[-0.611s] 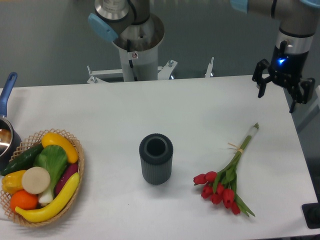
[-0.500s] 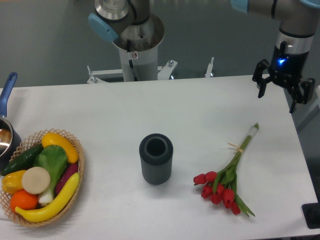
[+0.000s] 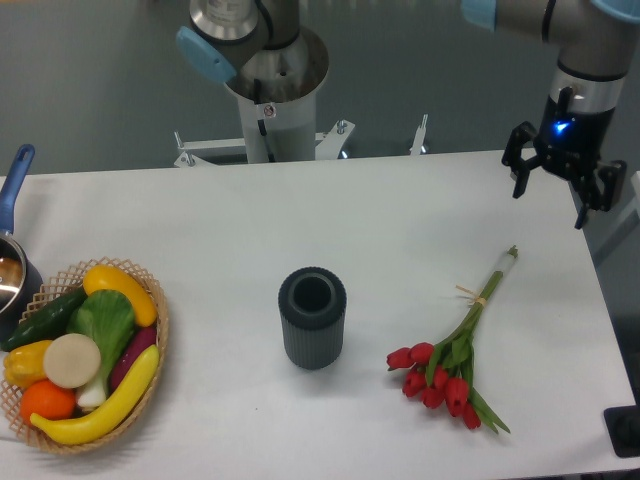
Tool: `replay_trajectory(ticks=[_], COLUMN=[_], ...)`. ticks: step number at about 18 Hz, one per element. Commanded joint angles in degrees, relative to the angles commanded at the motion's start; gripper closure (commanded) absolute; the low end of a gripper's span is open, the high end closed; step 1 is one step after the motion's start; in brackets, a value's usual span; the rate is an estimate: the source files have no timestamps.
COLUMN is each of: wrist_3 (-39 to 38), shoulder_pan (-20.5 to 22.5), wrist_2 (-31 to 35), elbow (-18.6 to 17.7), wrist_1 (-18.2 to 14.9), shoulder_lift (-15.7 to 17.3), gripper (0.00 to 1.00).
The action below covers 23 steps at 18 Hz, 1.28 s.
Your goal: Pick up the flowers from the table
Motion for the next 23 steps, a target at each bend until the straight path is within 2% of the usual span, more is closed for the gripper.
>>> replay_trajectory(ticks=[3,7,9,12,14,16,20,23], wrist_3=[-0.3,-7.9,-10.5,-16.8,-20.8,-21.0,-26.2,-28.5], shoulder_pan=[-0.2,-1.9,-3.6,-5.4,-7.1,-8.3,-9.2,-10.0], wrist_2=[-0.2,-0.1,0.0,-0.8,-2.5,-2.5,-2.4,-2.2], elbow=[-1.0,-1.0,-1.0,-0.9,-0.2,0.3,2.5,4.6], wrist_1=[0.0,0.3,3.0,3.6,4.1,4.4,8.2,8.4], shoulder_lift=[-0.7,-2.4,-4.4,-6.3,-8.7,-10.3,-13.8,-16.3], gripper=[0.00,0.00,0.00,0.00,0.00,0.00,0.00,0.00])
